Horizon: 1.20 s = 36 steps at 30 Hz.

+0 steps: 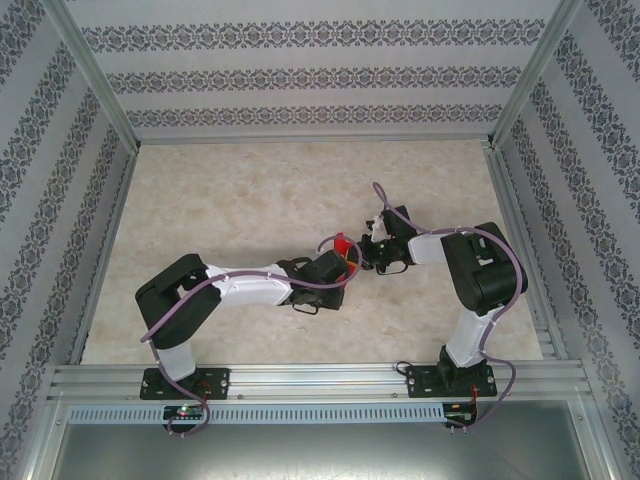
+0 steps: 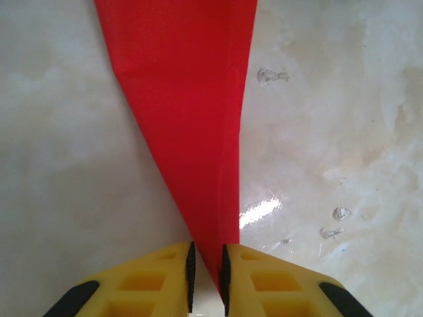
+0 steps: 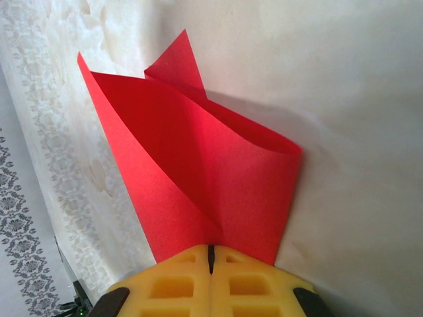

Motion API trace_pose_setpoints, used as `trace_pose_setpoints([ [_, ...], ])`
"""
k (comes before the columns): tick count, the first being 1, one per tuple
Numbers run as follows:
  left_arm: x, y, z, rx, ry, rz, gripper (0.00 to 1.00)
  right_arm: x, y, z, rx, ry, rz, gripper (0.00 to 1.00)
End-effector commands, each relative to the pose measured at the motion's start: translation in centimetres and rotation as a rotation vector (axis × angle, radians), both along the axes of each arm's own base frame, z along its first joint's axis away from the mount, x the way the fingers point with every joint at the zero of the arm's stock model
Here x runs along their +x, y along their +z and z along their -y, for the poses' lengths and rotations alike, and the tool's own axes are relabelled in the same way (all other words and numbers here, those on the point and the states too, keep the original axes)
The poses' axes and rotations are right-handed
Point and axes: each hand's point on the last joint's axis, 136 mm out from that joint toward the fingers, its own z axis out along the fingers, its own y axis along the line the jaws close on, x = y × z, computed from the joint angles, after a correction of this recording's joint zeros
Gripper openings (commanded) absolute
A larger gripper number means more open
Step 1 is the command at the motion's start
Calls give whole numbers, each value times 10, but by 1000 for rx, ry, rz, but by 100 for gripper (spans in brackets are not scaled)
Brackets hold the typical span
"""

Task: Fold a paper plane with a square sheet of paper (pick it up from the middle)
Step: Fold the wing for the fifth time at the center of the table.

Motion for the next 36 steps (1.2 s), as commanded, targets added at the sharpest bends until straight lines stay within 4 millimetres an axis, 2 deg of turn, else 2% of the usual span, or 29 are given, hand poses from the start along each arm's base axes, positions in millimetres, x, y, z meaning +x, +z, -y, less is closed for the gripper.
trace_pose_setpoints([
  [1, -3, -3, -6, 104, -17, 21, 16, -27, -46, 28, -178, -54, -126, 0],
  [5, -6, -11, -14, 175, -37, 20, 11, -24, -45, 27, -174, -58, -120, 0],
  [9, -10, -18, -24, 271, -57, 30, 9, -21, -35, 23, -136, -65, -95, 0],
  [19, -10, -30, -35, 385, -101, 43, 7, -9, 26, 9, 2, -70, 16, 12],
  [24, -10, -36, -39, 418, -124, 49, 6, -11, 43, 4, 79, -83, 26, 15],
  [27, -11, -38, -40, 426, -137, 50, 6, -16, 45, 4, 74, -80, 15, 20],
  [31, -11, -39, -37, 415, -153, 59, 6, -26, 39, 20, 3, -95, 8, 26],
  [36, -9, -38, -36, 413, -175, 70, 6, -23, 43, 16, 38, -83, 12, 31],
])
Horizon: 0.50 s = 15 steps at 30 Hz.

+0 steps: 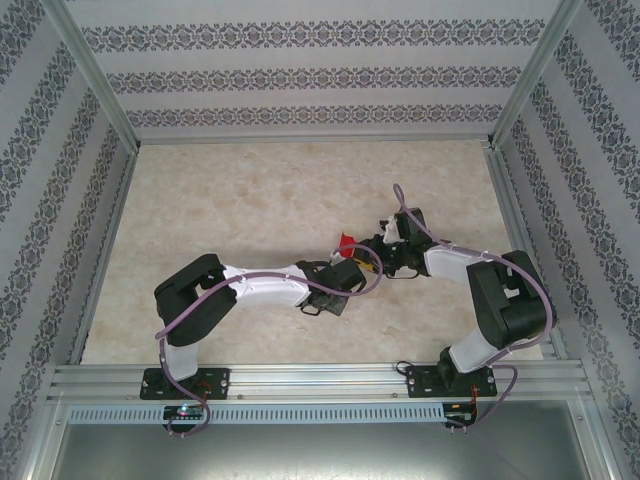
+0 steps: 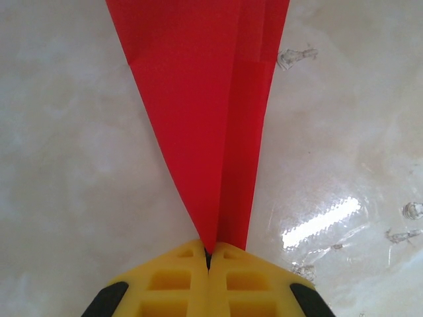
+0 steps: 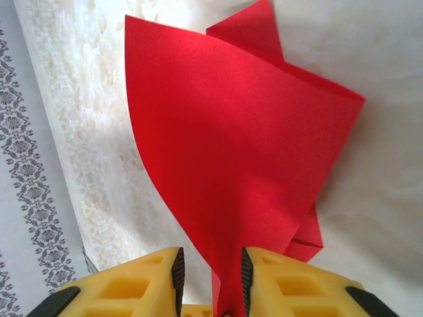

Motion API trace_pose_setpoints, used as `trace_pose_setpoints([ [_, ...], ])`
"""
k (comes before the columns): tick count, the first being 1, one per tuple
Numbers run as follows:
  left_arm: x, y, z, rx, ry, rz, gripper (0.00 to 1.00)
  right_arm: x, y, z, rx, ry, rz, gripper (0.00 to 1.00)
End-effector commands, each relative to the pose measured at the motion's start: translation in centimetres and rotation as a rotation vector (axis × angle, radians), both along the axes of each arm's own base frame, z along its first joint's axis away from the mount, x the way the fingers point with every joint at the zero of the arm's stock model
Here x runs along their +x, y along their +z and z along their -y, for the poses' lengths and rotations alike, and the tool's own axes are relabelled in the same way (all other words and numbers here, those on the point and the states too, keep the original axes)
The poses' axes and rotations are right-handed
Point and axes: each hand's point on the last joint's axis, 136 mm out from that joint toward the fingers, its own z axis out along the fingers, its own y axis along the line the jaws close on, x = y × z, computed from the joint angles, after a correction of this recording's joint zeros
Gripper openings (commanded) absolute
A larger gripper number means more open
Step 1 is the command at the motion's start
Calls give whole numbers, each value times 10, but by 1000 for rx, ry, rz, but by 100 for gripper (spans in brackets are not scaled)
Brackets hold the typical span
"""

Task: Fold a paper plane with a square sheet of paper (pick it up from the middle)
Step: Fold the wing for the fifth time at the center of the table.

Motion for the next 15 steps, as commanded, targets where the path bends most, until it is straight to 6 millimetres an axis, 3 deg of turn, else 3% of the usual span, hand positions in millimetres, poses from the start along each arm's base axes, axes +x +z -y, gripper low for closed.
trace_pose_setpoints([
  [1, -13, -28, -26, 140, -42, -40, 6, -2, 0, -2, 8, 19, -5, 31],
  [12, -13, -29, -23, 148, -80, -37, 5, 3, 8, -24, 112, 64, 33, 34],
  [15, -13, -29, -22, 146, -88, -37, 5, -1, 0, -24, 88, 72, 6, 32],
])
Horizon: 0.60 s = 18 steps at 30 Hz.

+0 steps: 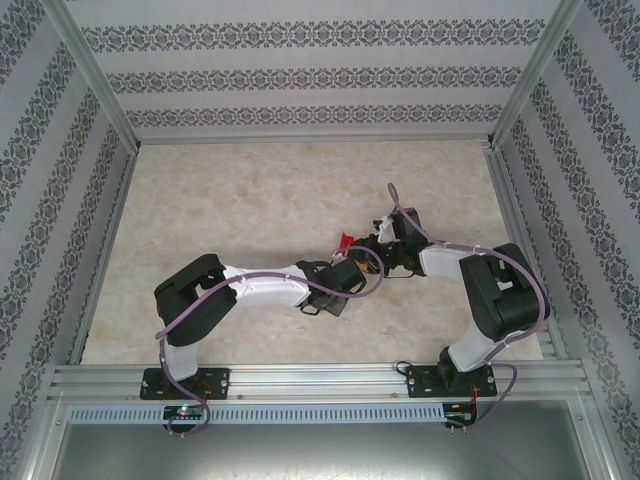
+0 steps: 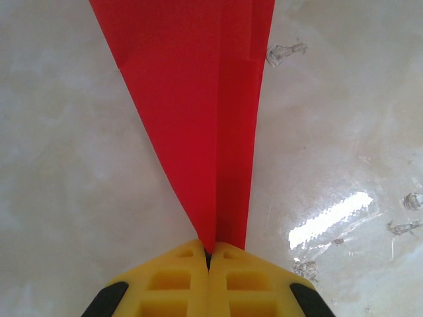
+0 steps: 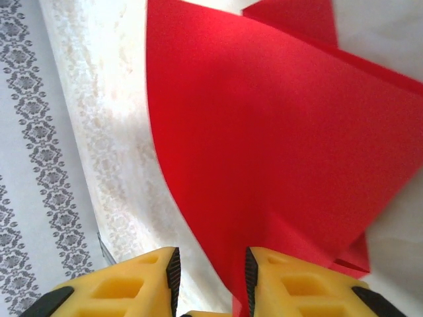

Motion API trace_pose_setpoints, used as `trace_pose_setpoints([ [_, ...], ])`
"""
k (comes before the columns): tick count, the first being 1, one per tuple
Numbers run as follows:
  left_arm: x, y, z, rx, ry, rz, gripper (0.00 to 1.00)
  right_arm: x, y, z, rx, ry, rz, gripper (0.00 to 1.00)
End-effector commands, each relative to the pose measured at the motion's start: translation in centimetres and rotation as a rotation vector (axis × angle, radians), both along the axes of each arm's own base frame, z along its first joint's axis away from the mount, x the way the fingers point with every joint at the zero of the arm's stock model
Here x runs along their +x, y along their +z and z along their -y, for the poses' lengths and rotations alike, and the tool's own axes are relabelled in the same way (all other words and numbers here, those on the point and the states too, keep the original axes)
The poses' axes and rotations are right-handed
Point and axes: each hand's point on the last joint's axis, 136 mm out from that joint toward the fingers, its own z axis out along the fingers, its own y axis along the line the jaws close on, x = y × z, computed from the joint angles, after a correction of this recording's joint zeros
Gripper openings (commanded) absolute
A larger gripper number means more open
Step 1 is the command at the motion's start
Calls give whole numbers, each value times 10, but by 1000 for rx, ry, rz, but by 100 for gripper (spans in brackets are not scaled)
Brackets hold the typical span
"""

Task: Fold a paper plane with a square sheet of paper (pick it up from the middle)
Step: Fold the wing for the fifth time at the center of the table.

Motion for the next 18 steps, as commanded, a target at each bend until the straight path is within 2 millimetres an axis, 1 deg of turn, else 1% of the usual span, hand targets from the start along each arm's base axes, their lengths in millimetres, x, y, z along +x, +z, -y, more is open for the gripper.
trace_pose_setpoints([
  [1, -13, -29, -23, 130, -35, -42, 5, -3, -5, -5, 4, 28, -11, 31],
  [3, -13, -27, -22, 127, -38, -40, 5, -3, -11, -5, -4, 30, -24, 29],
  [5, -12, -26, -22, 122, -39, -34, 5, -4, -17, -3, -17, 31, -37, 24],
  [7, -12, -25, -22, 126, -44, -26, 6, -4, -19, -4, -19, 35, -37, 19],
  [10, -11, -25, -23, 135, -55, -18, 7, -3, -20, -1, -36, 34, -30, 8],
  [12, -11, -25, -25, 144, -63, -10, 10, -1, -21, 3, -65, 32, -20, 2],
  [13, -11, -25, -27, 146, -66, -5, 11, -2, -22, 5, -80, 31, -20, 0],
  [18, -12, -25, -33, 164, -92, 11, 17, -2, -31, 13, -138, 36, -27, 0],
])
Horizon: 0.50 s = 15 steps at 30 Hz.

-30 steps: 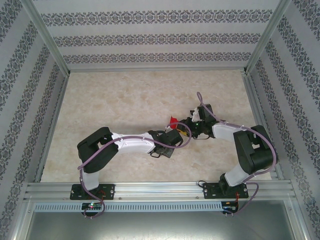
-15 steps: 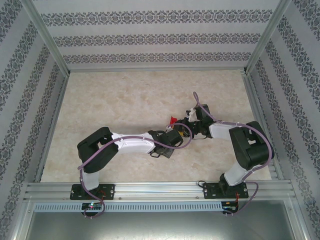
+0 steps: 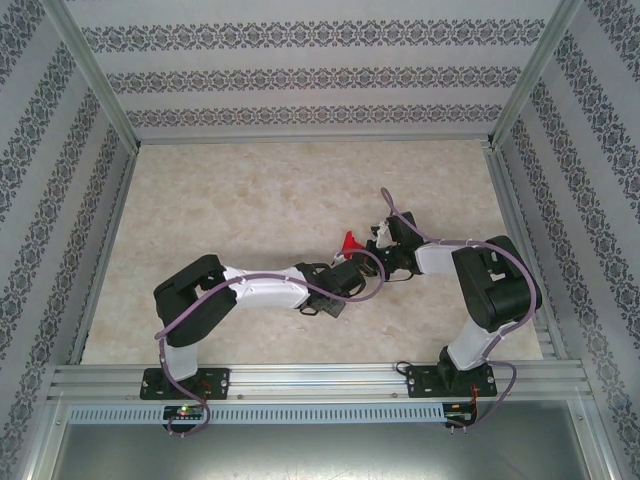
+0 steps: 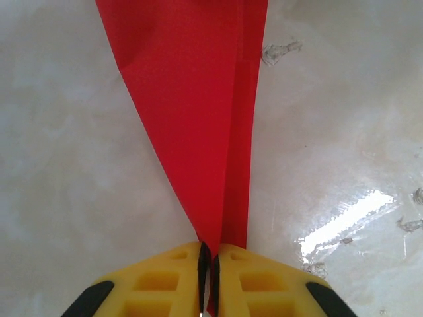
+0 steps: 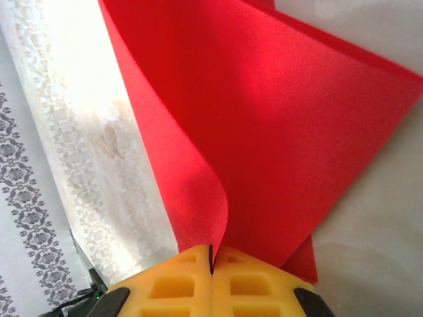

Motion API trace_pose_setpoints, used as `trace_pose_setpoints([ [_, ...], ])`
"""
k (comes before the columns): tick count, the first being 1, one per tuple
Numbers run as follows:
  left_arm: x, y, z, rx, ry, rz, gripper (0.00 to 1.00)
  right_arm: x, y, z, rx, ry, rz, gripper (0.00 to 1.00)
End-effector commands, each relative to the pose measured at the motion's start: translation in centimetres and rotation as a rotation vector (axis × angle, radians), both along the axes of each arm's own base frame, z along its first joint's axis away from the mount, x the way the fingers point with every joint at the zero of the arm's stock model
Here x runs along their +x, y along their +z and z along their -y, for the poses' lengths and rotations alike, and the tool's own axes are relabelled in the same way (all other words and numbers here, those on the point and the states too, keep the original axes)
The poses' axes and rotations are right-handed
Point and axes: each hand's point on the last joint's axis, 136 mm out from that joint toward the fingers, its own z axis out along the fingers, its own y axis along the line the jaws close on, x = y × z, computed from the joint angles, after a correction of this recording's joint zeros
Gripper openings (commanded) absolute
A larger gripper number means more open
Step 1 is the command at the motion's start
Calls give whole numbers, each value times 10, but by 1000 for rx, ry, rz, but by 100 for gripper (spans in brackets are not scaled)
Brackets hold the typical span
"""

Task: Fold a paper plane with a square sheet of paper (pick it up from the middle)
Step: Fold the wing for the fifth time at the center of the table.

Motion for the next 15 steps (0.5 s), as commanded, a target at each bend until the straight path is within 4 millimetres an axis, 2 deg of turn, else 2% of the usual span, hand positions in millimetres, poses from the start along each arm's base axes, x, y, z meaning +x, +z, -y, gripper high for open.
trace_pose_setpoints([
  [1, -14, -23, -32, 147, -42, -26, 18, 5, -3, 8, -62, 8, 24, 0],
  [10, -17, -25, -33, 152, -79, -30, 24, 4, -15, 19, -149, 19, 15, 0],
  [15, -19, -25, -31, 147, -102, -37, 24, 4, -23, 22, -177, 21, 2, 0],
])
